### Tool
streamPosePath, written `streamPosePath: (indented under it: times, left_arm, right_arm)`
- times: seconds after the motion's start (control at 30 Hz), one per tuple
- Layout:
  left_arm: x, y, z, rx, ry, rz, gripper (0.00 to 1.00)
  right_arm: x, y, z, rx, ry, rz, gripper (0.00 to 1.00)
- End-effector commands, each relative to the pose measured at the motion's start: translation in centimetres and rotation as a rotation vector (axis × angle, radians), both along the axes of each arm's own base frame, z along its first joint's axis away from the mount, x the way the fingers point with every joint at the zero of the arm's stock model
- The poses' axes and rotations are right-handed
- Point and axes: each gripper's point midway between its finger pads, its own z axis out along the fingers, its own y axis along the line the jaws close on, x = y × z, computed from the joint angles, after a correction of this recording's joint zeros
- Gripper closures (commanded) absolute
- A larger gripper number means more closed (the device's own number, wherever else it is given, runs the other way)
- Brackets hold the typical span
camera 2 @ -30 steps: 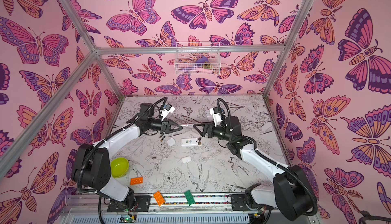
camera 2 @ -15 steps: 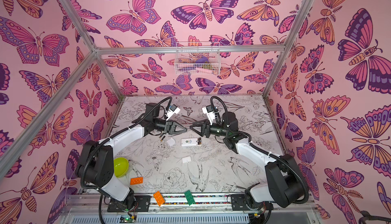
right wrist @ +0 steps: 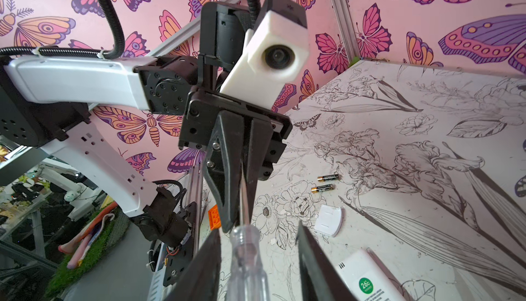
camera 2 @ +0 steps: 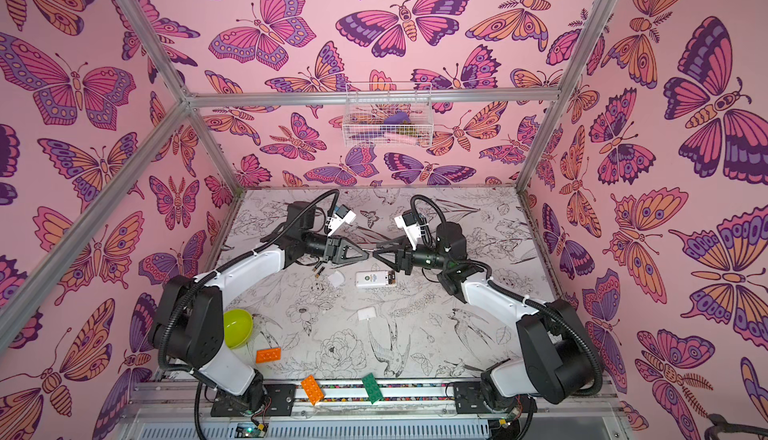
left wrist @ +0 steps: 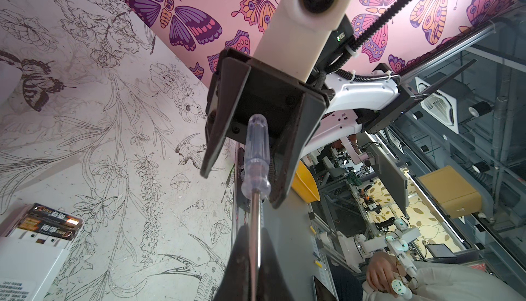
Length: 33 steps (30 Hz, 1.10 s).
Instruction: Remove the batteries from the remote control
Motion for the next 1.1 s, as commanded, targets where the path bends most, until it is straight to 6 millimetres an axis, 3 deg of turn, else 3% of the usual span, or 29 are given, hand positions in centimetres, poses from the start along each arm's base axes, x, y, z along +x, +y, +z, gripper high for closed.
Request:
streamPosePath:
  times: [0.0, 0.1, 0.13, 0.2, 0.3, 0.5, 0.77, 0.93, 1.07]
  left_arm:
    - [-0.3, -0.1, 0.8, -0.032, -0.029, -0.032, 1.00]
    - [-0.4, 0.0, 0.8, -0.032, -0.028, -0.029, 1.00]
    - [-0.3, 0.1, 0.9, -0.031, -0.031, -0.022, 0.95]
    - [0.0, 0.3, 0.9, -0.026, -0.044, -0.004, 0.75]
    - [0.4, 1.1, 0.8, -0.030, -0.071, 0.019, 0.55]
    - [1.8, 3.4, 1.3, -0.034, -0.119, 0.090, 0.39]
    - [3.1, 5.5, 1.0, -0.012, -0.181, 0.160, 0.37]
    - [3.8, 6.6, -1.4, 0.148, -0.303, 0.212, 0.35]
    - [3.8, 7.3, -3.2, 0.270, -0.427, 0.196, 0.30]
  right_arm:
    - [-0.5, 0.2, 0.2, -0.004, -0.051, 0.022, 0.68]
    - [-0.6, 0.2, 0.1, -0.017, -0.048, 0.031, 0.87]
    - [-0.7, 0.1, 0.2, -0.019, -0.045, 0.028, 0.92]
    - [-0.8, -0.3, 0.1, -0.027, -0.048, 0.009, 1.00]
    - [-0.3, -1.3, -0.1, -0.019, 0.007, -0.029, 1.00]
    - [-0.9, -2.1, 0.4, 0.034, 0.137, -0.007, 1.00]
    - [-1.8, -2.0, -0.2, 0.029, 0.272, 0.071, 1.00]
    - [-2.0, -3.3, -0.9, -0.044, 0.284, 0.081, 1.00]
    - [-1.0, -5.3, -2.2, -0.213, 0.243, 0.015, 1.00]
